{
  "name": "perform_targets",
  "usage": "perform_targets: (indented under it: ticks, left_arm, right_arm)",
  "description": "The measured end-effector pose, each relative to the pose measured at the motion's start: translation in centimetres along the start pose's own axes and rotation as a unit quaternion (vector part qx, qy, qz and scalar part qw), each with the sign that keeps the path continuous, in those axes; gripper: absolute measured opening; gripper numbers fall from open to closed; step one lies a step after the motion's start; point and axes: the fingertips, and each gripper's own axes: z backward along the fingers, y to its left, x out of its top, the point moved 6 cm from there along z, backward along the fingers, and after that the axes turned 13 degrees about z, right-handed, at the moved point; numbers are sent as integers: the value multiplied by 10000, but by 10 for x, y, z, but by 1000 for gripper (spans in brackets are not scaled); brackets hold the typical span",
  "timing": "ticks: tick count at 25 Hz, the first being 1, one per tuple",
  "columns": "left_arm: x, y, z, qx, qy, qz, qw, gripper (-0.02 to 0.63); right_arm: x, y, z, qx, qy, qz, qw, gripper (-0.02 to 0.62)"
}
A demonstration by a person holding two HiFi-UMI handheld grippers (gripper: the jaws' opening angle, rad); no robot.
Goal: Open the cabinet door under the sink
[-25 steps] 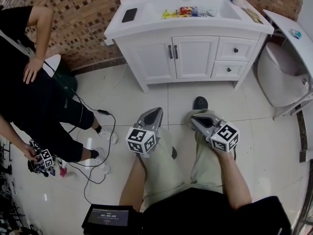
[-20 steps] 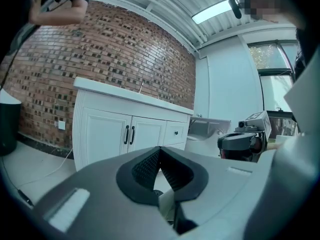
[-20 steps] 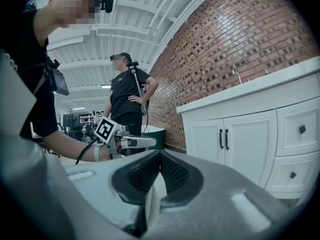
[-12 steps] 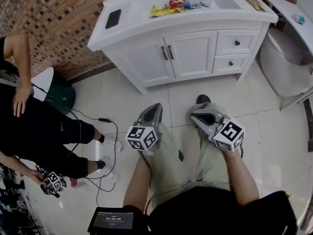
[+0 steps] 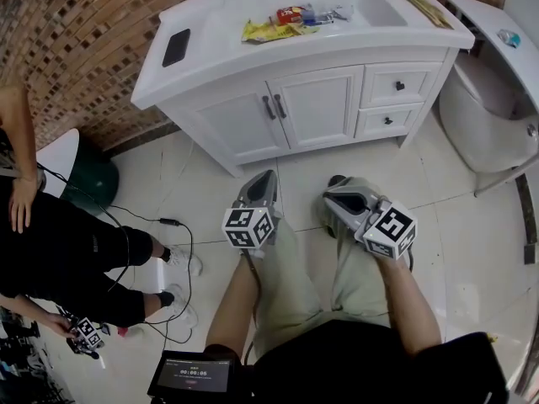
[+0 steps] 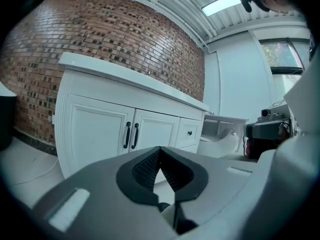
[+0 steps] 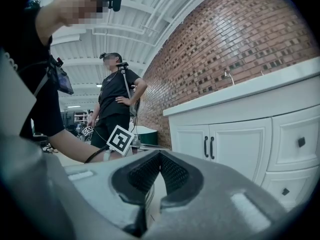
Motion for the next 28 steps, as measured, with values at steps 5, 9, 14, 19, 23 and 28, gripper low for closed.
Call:
perform_targets:
  ticks: [5,9,14,19,23,28]
  left_arm:
    - [20,19,-44,210,-95,-178,9996,17]
    - [37,38,-78,488,-196,-235,9983,17]
    - [44,58,-119,669,-101,-190,9975,75]
    - [47,78,-161,730,-14,-241,9970,161]
    - [48,88,-185,946,41,-333,9950,161]
    - [50,99,-204,1137,80,-344,9929,161]
  right_arm:
    - [-4,-30,-8,-80,50,-2,10000,-8]
    - [-6,-55,-10,-139,-11,-59,9999,-8]
    - [-2,-76,-9,-184,-93,-155,9997,-8]
    - [3,-81,-6,-195,-273,-165,9993,-8]
    - [2,-78,-8,-180,-156,-110,9997,-8]
    - [1,-81,-3,-219,-188,-173,9994,-8]
